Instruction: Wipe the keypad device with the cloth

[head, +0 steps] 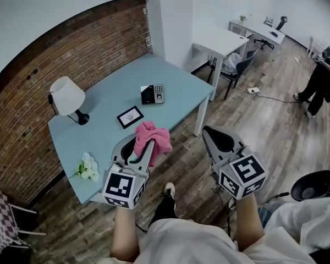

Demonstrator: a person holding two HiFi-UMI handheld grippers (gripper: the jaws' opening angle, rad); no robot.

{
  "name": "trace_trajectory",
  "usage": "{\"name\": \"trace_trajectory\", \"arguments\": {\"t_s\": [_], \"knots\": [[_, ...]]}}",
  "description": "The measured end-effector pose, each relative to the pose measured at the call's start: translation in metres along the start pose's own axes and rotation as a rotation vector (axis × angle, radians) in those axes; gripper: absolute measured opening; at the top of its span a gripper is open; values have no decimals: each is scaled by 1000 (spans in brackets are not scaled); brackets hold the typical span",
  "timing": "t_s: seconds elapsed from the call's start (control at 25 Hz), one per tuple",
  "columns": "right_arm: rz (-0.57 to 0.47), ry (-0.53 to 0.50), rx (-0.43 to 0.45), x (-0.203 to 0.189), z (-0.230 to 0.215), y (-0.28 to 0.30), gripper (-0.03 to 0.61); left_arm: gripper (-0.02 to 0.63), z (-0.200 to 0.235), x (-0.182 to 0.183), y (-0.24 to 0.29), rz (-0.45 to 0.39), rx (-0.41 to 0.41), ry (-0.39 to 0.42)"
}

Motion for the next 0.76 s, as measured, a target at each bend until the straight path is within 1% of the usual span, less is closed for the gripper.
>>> {"name": "trace_trajectory", "arguments": {"t_s": [0.28, 0.76], "knots": [[-8, -6, -2, 4, 5, -10, -5, 161, -7, 8, -10, -16, 1, 15], [13, -13, 13, -5, -2, -7, -3, 161, -9, 3, 1, -7, 7, 6]]}}
Point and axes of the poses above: the fingertips, and each gripper's own axes: y forward along the fingers, z to its left, x out of its top, the point moved 7 cm from there along -y, backward along the fingers, and after that the axes turned 14 degrees about -y, right-handed, at the moved point
